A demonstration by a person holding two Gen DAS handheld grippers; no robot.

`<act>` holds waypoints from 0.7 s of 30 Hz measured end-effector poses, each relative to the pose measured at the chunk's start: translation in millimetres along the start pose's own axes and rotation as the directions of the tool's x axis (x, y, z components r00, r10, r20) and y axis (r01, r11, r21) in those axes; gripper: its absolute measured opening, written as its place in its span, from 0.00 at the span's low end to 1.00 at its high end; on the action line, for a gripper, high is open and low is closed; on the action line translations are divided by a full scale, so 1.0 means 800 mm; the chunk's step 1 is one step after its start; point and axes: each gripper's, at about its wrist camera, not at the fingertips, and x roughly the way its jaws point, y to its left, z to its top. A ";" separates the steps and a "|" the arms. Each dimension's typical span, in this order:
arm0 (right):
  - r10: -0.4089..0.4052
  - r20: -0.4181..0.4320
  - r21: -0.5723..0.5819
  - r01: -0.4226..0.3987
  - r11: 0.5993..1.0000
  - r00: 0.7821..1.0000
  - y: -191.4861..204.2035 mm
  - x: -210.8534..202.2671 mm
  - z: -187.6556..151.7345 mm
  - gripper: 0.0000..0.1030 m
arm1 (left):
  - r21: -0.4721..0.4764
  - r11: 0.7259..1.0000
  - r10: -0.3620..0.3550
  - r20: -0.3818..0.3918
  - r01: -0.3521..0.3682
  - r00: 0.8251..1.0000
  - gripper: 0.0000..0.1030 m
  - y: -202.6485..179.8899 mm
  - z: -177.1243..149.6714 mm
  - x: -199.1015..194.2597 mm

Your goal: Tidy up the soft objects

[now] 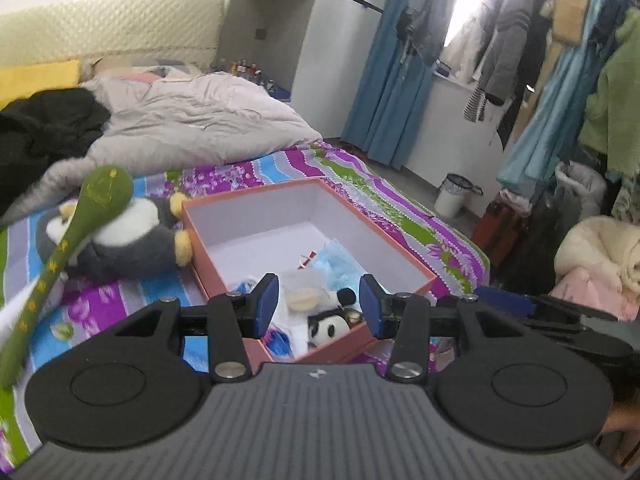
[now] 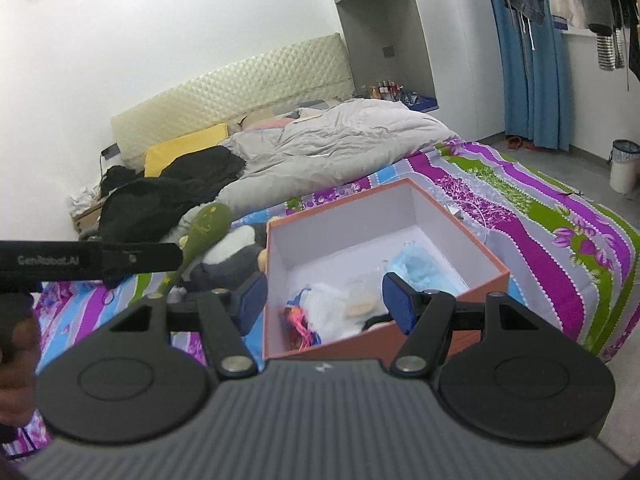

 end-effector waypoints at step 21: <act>-0.063 0.005 -0.045 0.063 0.997 0.998 0.029 -0.057 -0.044 0.64 | 0.014 0.998 0.068 0.018 -0.068 0.998 0.49 -0.019 -0.068 -0.074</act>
